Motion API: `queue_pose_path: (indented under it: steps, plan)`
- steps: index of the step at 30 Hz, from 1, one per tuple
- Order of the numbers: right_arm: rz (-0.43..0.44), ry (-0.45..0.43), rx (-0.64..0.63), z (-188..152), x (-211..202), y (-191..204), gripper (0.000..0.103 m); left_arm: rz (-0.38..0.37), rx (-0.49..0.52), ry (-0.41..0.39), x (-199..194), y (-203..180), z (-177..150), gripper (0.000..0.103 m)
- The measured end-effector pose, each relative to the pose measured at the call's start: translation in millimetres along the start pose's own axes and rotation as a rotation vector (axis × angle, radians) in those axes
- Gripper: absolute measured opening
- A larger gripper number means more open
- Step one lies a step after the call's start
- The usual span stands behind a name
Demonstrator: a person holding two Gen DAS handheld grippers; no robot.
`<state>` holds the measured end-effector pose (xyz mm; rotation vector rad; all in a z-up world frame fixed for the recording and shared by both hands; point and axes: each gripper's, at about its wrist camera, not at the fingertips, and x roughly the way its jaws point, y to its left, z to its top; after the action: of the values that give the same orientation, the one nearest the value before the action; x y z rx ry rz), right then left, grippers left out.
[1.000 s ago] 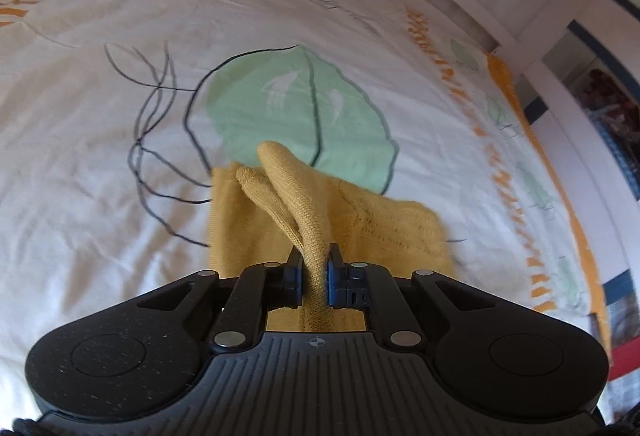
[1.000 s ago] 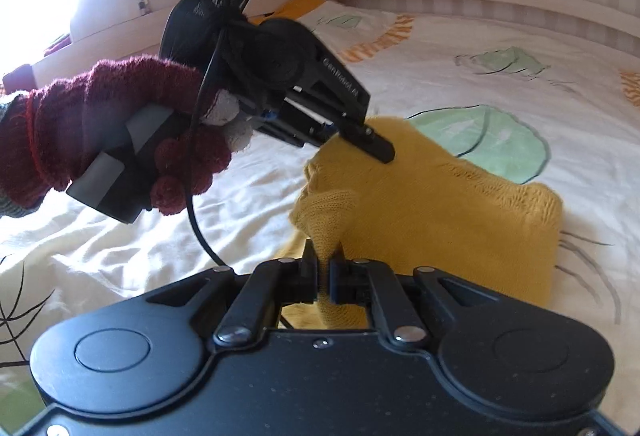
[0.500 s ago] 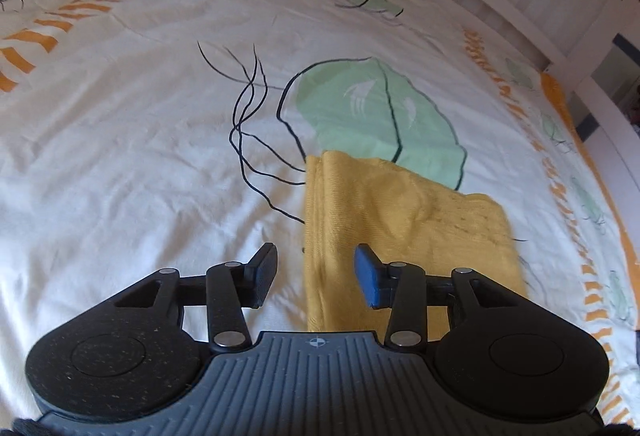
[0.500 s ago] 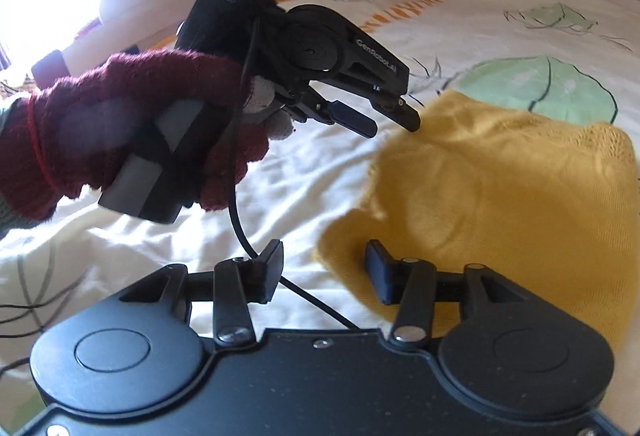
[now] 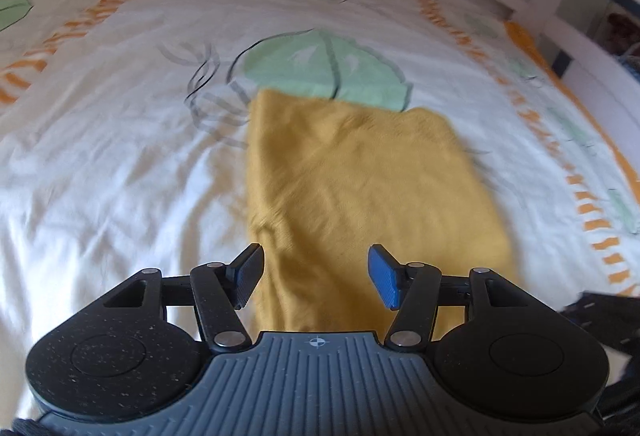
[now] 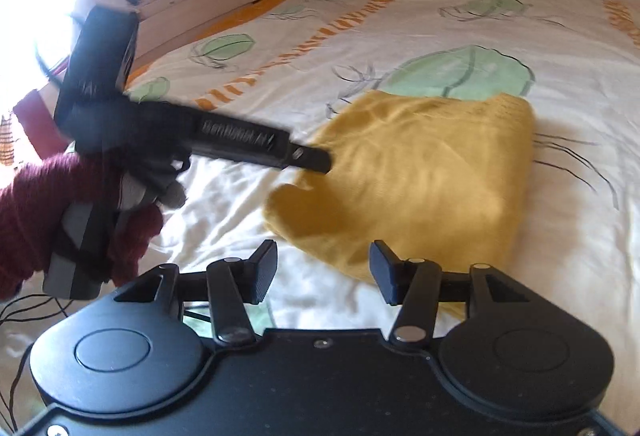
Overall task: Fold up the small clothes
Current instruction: 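Grasp the sweater edge with both grippers, fold it over again, open both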
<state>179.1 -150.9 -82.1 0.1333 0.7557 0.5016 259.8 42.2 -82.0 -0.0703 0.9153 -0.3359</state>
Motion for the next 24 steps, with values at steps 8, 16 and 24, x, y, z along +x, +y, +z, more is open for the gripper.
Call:
queue_pose_path:
  steps: [8,16,24]
  plan:
    - [-0.068,-0.023,0.102,11.1,-9.3,-45.5,0.077,-0.018,-0.128,0.043,11.5,36.0,-12.6,0.058]
    - [-0.033,-0.05,0.339,34.4,12.0,-111.1,0.096,-0.147,-0.171,0.051,18.8,33.2,-5.9,0.065]
    - [0.058,-0.023,0.484,39.5,53.4,-152.6,0.096,-0.244,-0.224,0.072,36.6,25.2,-1.6,0.076]
